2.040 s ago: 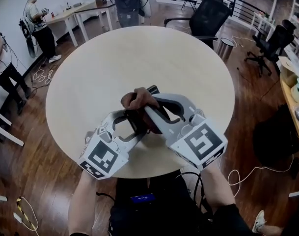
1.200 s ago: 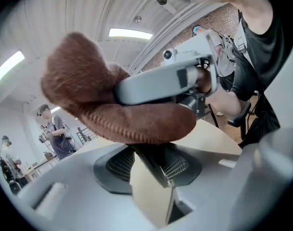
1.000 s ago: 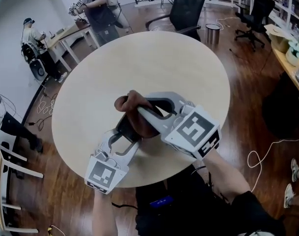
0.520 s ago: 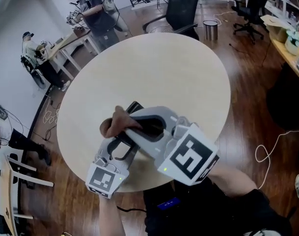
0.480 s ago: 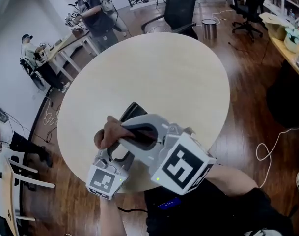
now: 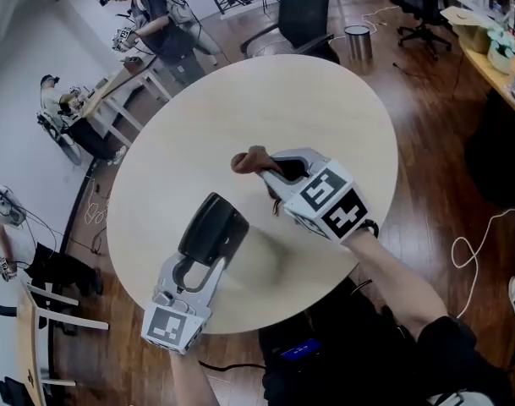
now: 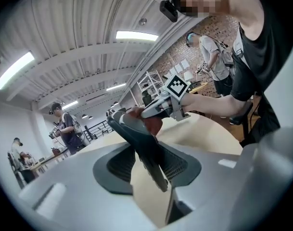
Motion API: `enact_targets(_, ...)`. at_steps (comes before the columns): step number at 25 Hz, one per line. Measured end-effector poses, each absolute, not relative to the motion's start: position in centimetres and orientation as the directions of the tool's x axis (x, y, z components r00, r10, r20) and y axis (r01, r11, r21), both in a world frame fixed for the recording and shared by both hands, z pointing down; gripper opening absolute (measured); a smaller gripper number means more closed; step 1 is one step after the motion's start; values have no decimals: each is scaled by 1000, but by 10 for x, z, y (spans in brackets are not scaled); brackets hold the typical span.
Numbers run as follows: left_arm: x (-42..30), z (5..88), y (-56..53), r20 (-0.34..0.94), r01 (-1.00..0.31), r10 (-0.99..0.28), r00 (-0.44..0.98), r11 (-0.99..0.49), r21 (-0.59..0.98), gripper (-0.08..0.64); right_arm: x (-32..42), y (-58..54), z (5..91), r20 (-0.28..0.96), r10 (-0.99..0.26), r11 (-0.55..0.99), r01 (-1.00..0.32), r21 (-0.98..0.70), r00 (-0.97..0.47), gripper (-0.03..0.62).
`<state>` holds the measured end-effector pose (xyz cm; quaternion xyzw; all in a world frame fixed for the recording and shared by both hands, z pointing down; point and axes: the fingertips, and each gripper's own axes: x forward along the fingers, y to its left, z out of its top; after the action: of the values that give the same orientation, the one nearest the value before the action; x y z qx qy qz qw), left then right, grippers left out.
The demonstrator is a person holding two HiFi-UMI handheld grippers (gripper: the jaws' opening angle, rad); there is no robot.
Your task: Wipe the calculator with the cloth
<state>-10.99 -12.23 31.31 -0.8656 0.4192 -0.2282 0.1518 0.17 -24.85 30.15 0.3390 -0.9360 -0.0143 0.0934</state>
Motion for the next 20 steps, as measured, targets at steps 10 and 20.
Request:
enact_targets(10, -137, 361, -158, 544, -335, -837, 64, -532, -778, 140, 1, -213, 297, 133, -535, 845, -528, 82, -835, 49)
enact_targets(20, -89, 384, -180, 622, -571, -704, 343, -682, -457, 261, -7, -198, 315, 194, -486, 874, -474, 106, -852, 49)
